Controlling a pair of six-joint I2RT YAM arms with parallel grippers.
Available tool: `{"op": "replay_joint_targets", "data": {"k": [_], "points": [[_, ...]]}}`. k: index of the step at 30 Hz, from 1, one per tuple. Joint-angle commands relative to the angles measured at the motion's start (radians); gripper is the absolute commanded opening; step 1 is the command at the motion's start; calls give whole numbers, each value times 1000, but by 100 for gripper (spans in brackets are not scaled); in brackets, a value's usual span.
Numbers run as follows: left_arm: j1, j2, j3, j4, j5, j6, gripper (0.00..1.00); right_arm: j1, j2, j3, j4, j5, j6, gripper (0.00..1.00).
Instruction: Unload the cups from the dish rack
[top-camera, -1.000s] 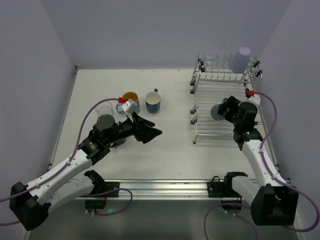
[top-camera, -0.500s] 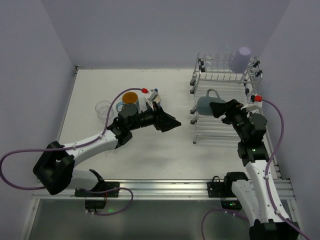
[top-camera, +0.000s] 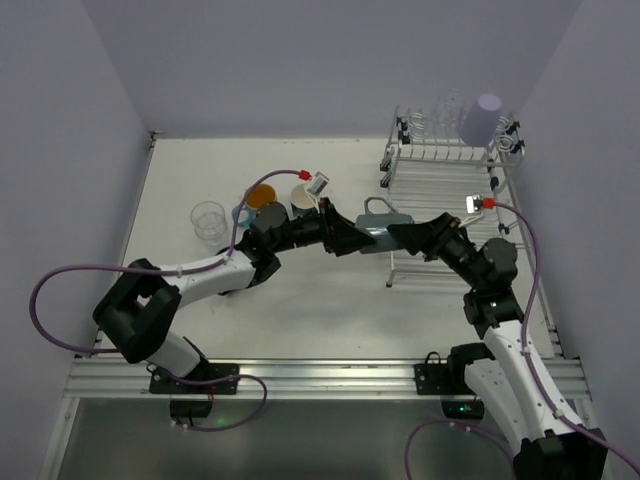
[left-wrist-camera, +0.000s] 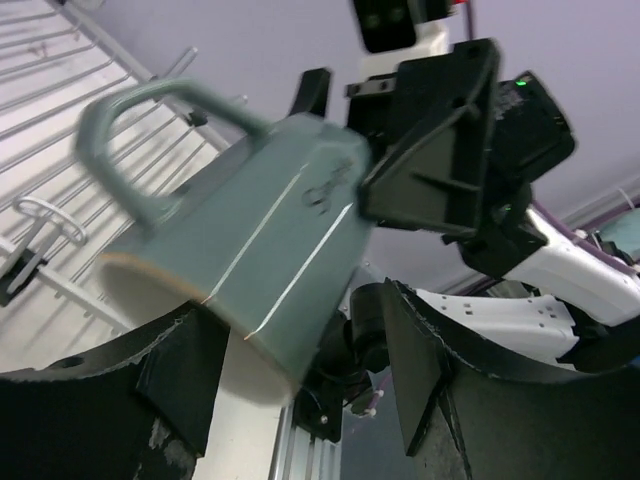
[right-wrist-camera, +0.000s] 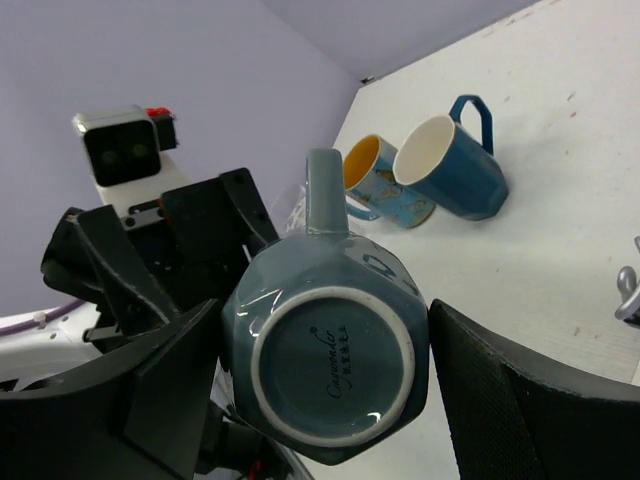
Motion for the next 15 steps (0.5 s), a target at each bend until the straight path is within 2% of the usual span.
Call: {"op": "replay_joint_targets", "data": {"k": [1,3,5,6,7,8,12,13,15], "points": [[-16,-10,26,147,30,-35,64,29,34,-16,217,-58,97,22],[-19,-13,20,187,31,-52,57,54,66,-42,269,-59,124,22],[-21,-14,8,219,30,-65,41,71,83,-67,335,-66,146,22],[-21,-16,2,227,28,-78,25,74,97,-71,349,-67,164,22],[-21,-22,-8,229,27,-81,15,77,103,-76,360,-66,169,23],[-21,-28,-15,229,21,-81,0,81,108,-80,370,-67,175,25],[-21,-102,-64,168,-7,-14,0,82,120,-85,366,-52,160,66],[-21,-152,-74,126,-19,15,0,82,114,-82,346,-38,149,83],[-19,-210,-66,-111,-99,145,0,83,105,-65,263,5,103,94]]}}
